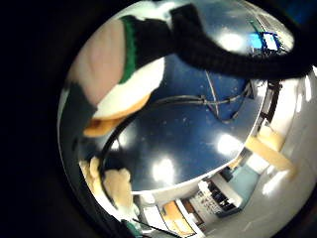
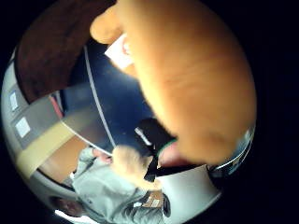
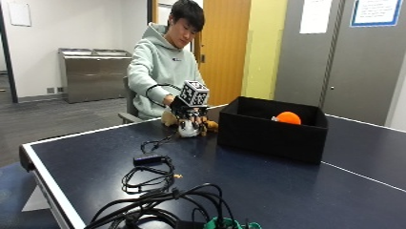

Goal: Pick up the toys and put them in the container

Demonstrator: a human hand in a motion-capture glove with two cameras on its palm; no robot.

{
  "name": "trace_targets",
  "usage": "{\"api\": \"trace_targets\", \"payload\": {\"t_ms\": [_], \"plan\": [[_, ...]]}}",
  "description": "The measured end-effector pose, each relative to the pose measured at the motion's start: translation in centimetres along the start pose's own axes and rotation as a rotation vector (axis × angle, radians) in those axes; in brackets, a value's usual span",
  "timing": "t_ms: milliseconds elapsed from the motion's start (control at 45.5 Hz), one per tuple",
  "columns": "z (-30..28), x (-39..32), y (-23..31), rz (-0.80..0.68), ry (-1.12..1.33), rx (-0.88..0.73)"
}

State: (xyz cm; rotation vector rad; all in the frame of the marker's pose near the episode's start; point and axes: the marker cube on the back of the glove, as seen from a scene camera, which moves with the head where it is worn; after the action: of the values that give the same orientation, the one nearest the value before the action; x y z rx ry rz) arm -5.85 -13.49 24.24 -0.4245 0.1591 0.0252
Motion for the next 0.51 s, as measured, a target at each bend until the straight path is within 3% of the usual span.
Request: {"api": "trace_targets", "payload": {"t_ms": [154, 352, 506], "plan": [[-0.1, 0.1, -1.2, -0.011, -0.038, 0.084], [-0.5, -1.3, -0.4, -0.042, -0.123, -0.104], [-5.7, 1.0, -1.7, -0.007, -0.147, -0.198]]}}
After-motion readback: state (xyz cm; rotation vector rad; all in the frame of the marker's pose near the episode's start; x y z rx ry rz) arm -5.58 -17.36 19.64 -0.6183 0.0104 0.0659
